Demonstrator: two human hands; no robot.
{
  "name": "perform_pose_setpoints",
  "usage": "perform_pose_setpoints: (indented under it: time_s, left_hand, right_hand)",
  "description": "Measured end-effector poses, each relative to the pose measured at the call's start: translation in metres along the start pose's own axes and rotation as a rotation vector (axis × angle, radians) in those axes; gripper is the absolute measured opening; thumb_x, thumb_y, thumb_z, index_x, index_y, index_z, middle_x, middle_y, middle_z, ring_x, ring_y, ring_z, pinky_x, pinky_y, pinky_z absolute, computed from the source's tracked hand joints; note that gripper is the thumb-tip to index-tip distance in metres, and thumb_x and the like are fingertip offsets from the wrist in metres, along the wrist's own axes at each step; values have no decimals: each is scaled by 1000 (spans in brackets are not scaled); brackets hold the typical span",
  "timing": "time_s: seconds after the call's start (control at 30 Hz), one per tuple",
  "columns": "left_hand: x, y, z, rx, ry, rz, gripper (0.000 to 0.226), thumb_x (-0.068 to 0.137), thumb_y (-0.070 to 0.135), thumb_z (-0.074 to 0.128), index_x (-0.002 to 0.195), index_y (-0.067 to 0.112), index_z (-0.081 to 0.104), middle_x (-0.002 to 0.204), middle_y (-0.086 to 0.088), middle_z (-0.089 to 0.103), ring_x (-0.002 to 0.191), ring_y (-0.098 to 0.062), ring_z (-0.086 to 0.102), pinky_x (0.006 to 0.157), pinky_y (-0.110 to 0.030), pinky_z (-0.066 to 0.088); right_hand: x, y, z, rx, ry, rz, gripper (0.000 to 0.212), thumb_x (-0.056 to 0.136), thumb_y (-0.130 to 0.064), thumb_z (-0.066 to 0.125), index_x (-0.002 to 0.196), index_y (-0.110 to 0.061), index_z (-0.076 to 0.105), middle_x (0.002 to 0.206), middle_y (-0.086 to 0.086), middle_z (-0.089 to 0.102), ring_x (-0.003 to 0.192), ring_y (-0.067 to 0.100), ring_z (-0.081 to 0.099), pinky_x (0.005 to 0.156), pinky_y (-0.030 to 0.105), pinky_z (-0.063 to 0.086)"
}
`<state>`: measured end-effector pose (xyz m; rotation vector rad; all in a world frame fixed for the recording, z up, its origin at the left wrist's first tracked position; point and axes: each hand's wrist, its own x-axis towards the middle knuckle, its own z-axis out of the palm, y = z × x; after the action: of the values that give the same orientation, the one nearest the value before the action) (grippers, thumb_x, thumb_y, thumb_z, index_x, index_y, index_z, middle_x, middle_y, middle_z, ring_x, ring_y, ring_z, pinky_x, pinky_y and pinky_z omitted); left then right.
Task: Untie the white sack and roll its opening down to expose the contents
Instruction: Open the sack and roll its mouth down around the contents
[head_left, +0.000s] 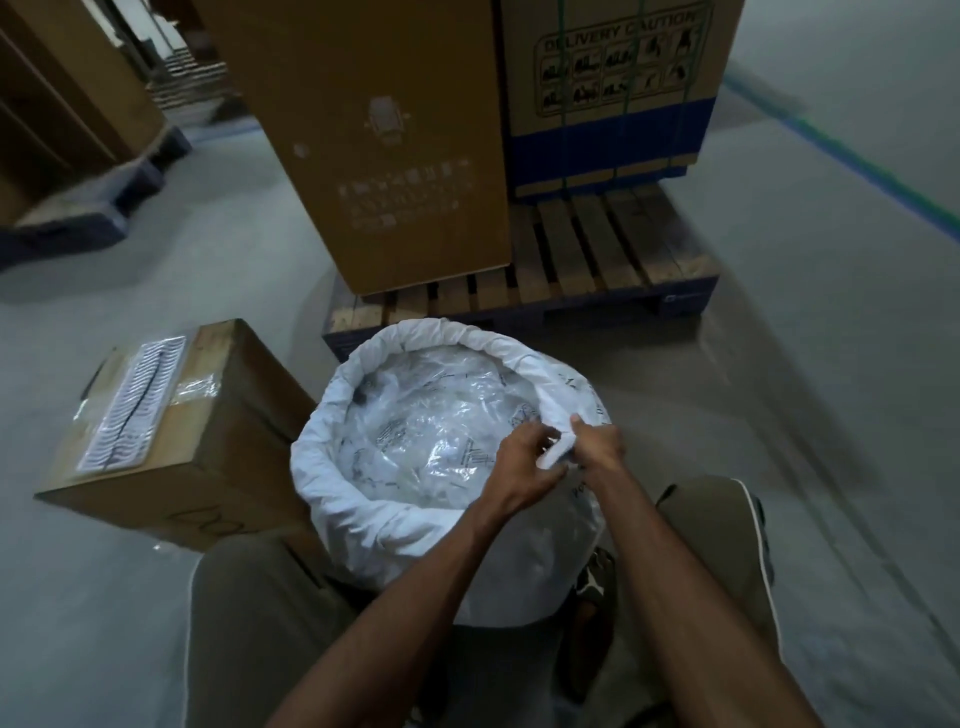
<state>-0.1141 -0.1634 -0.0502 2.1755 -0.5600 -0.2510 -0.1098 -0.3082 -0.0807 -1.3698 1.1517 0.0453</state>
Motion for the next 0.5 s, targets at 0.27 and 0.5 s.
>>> perform_pose_setpoints:
  time_s: [0.27,0.5]
  left_hand:
    - [-19,6,-33,279,-104,-50,48,62,50,79,95,19,66,97,0,65,86,-19,61,76,-41,53]
    - [-29,14,-7,274,-48,-25,31,65,35,71,86,19,55,88,3,53,77,-24,58,60,-31,35]
  right_hand:
    - [28,22,9,320,-130,151,73,92,-47,69,143,0,47,135,21,63,108,39,68,91,54,59]
    - [-41,15,-7,231,-89,98,120,50,-69,84,143,-3,47,127,16,65,109,39,69,91,55,59]
